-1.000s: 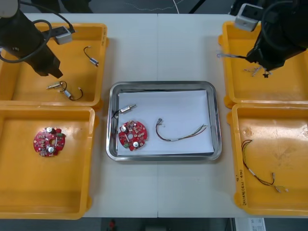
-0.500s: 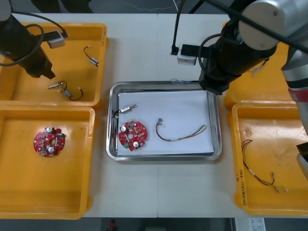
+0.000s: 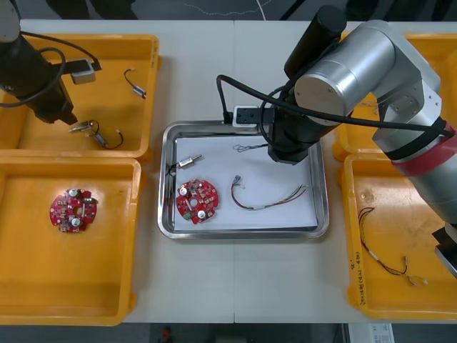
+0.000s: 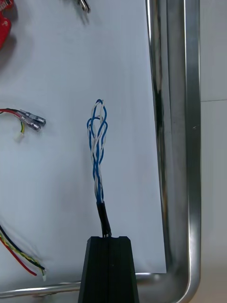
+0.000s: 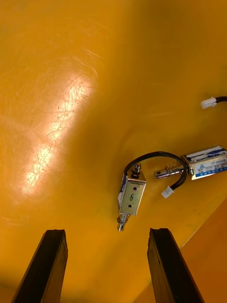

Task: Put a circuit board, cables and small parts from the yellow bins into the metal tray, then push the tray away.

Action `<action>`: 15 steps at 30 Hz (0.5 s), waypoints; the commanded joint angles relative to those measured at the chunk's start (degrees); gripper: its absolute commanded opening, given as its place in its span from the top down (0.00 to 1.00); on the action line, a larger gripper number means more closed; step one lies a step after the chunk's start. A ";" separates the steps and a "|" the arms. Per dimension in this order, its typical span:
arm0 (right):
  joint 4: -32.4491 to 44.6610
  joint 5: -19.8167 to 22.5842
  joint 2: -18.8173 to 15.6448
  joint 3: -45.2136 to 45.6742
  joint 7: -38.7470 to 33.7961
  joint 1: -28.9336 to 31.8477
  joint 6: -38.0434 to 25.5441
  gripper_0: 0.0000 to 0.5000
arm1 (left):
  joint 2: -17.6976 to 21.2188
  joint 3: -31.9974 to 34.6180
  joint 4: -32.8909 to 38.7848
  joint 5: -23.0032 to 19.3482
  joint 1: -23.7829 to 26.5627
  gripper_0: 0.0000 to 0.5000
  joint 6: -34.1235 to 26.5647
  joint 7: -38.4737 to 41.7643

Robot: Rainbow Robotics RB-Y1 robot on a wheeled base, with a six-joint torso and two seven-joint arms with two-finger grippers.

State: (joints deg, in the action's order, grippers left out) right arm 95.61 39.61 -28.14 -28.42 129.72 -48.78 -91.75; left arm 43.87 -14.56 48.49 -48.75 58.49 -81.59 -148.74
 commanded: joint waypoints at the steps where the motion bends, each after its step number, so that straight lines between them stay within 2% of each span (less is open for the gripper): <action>1: -3.06 -0.15 0.37 -1.82 0.10 0.17 3.33 1.00 | -1.07 1.46 -0.50 1.46 3.12 0.00 1.08 -0.33; 6: -4.99 -1.20 -0.86 -4.81 0.18 0.17 7.64 1.00 | -1.77 -1.00 -0.76 1.73 3.12 0.00 2.58 -0.33; 15: -6.40 -2.08 -1.21 -6.04 0.71 0.17 8.52 1.00 | -2.65 -3.64 -1.03 1.29 2.50 0.00 3.81 -0.06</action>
State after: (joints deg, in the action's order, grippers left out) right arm 89.27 37.97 -28.30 -33.91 129.72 -48.67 -83.88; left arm 41.97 -16.94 47.43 -47.56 58.50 -78.71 -148.74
